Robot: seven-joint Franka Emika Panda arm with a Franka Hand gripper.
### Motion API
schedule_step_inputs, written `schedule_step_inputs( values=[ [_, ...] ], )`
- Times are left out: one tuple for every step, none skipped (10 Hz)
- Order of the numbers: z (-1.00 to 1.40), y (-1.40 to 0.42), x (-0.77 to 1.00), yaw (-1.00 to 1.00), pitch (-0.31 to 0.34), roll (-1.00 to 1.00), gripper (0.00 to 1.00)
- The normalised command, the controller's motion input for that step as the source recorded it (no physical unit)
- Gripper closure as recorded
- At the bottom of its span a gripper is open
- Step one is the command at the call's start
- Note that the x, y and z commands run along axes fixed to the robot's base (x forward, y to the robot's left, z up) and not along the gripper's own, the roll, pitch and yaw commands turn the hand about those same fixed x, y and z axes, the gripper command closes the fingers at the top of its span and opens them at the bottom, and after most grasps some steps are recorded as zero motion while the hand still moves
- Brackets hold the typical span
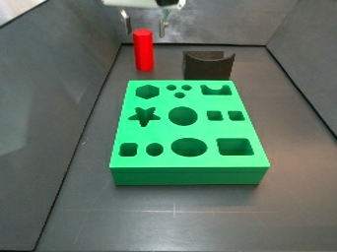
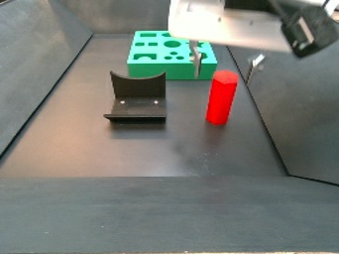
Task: Pick up the hexagon object. Move up. Move to above the board. Insert the hexagon object.
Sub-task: Pick up the hexagon object.
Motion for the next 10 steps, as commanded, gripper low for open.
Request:
schedule_step_inputs(
  values=[
    [-0.74,-0.01,0.00,-0.22,-0.224,0.00,0.00],
    [-0.78,-0.07,-0.01,-0.22,-0.227,0.01,0.00],
    [0.00,0.00,0.00,0.00,0.000,0.00,0.00],
    [0.00,0.00,0.00,0.00,0.000,0.00,0.00],
    [0.00,0.00,0.00,0.00,0.000,0.00,1.00],
    [0.00,0.00,0.00,0.00,0.000,0.00,1.00],
    [0.00,0.00,0.00,0.00,0.000,0.00,1.00],
    [0.00,0.00,0.00,0.00,0.000,0.00,1.00],
    [0.00,0.00,0.00,0.00,0.000,0.00,1.00],
    [0.00,0.00,0.00,0.00,0.000,0.00,1.00]
  ],
)
